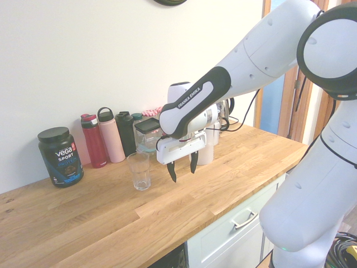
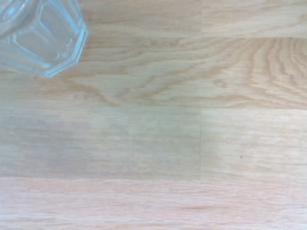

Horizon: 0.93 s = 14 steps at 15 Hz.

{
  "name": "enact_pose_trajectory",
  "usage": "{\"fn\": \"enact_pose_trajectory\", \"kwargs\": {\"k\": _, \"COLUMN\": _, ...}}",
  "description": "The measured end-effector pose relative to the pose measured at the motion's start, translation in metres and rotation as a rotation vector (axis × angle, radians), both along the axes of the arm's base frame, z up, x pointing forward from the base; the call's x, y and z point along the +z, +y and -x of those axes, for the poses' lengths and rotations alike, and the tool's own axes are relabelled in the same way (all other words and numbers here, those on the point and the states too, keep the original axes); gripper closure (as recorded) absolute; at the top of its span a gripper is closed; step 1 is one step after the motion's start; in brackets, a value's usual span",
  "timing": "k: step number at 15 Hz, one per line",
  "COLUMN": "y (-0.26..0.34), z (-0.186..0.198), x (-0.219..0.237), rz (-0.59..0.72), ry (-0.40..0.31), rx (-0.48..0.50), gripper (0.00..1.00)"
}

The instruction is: Pour me some water

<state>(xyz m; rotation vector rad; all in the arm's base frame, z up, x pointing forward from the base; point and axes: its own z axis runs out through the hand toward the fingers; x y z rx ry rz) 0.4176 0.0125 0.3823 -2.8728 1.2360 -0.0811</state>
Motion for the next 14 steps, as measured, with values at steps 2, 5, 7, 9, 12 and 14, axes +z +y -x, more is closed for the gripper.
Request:
{"fn": "enact_pose_trajectory", "kwargs": {"k": 2, "y": 0.0, "z": -0.001, "x": 0.0, "rz": -0.003, "ry": -0.006, "rx": -0.002, "gripper": 0.0}}
{"fn": "enact_pose_trajectory", "kwargs": {"k": 5, "y": 0.0, "z": -0.003, "x": 0.015, "rz": 0.007, "ry": -0.033, "rx": 0.006, "gripper": 0.0}}
{"fn": "enact_pose_trajectory", "kwargs": {"k": 7, "y": -0.001, "z": -0.002, "x": 0.046, "rz": 0.018, "ry": -0.035, "rx": 0.021, "gripper": 0.0}}
{"fn": "enact_pose_trajectory", "kwargs": {"k": 9, "y": -0.006, "z": 0.001, "x": 0.089, "rz": 0.039, "ry": -0.027, "rx": 0.033, "gripper": 0.0}}
{"fn": "enact_pose_trajectory", "kwargs": {"k": 12, "y": -0.028, "z": 0.003, "x": 0.145, "rz": 0.063, "ry": -0.04, "rx": 0.044, "gripper": 0.0}}
{"fn": "enact_pose_trajectory", "kwargs": {"k": 14, "y": -0.054, "z": 0.002, "x": 0.172, "rz": 0.072, "ry": -0.05, "rx": 0.034, "gripper": 0.0}}
